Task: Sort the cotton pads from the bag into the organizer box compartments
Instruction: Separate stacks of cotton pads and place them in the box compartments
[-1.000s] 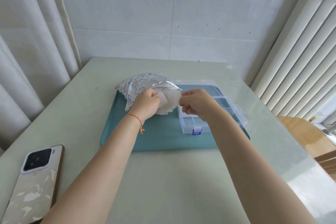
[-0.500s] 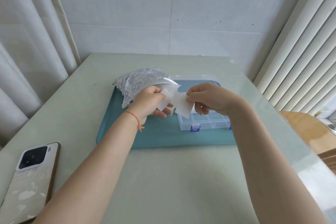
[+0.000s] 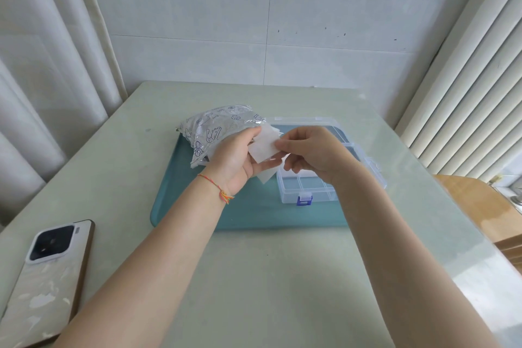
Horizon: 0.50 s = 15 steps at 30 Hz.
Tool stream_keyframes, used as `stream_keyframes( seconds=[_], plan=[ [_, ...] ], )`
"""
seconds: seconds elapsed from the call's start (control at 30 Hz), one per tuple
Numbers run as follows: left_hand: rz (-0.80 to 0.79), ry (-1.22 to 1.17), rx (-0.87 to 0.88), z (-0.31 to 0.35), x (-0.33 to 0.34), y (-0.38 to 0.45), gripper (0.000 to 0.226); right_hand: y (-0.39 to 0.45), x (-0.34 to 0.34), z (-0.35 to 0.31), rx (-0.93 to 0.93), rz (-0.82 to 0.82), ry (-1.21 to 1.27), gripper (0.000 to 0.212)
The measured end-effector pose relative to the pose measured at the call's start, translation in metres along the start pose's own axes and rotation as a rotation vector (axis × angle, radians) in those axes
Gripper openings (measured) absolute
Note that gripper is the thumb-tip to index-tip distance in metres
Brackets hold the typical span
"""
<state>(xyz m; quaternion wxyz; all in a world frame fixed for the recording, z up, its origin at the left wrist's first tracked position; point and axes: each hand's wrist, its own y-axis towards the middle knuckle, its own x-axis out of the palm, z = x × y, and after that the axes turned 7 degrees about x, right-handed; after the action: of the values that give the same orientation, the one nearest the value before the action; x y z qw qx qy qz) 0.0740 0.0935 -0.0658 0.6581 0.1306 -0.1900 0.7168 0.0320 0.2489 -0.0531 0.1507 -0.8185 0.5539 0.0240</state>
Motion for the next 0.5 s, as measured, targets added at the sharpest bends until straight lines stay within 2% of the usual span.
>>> stream_keyframes(
  seconds=[0.1, 0.2, 0.37, 0.43, 0.5],
  plan=[
    [0.036, -0.048, 0.032, -0.002, 0.002, 0.001, 0.034, -0.002, 0.007, -0.001, -0.004, 0.04, -0.001, 0.011],
    [0.086, -0.072, 0.07, -0.003, 0.002, 0.002, 0.032, -0.004, 0.008, -0.004, -0.029, 0.077, -0.113, 0.015],
    [0.197, 0.06, 0.094, -0.003, -0.004, 0.003, 0.023, -0.016, -0.001, -0.015, -0.103, 0.124, -0.345, 0.01],
    [0.167, 0.16, 0.082, -0.001, -0.007, 0.003, 0.016, -0.022, -0.008, -0.02, -0.124, 0.087, -0.342, 0.008],
    [0.098, 0.24, 0.045, 0.001, -0.008, 0.001, 0.023, -0.026, -0.014, -0.024, -0.143, 0.042, -0.362, 0.005]
  ],
)
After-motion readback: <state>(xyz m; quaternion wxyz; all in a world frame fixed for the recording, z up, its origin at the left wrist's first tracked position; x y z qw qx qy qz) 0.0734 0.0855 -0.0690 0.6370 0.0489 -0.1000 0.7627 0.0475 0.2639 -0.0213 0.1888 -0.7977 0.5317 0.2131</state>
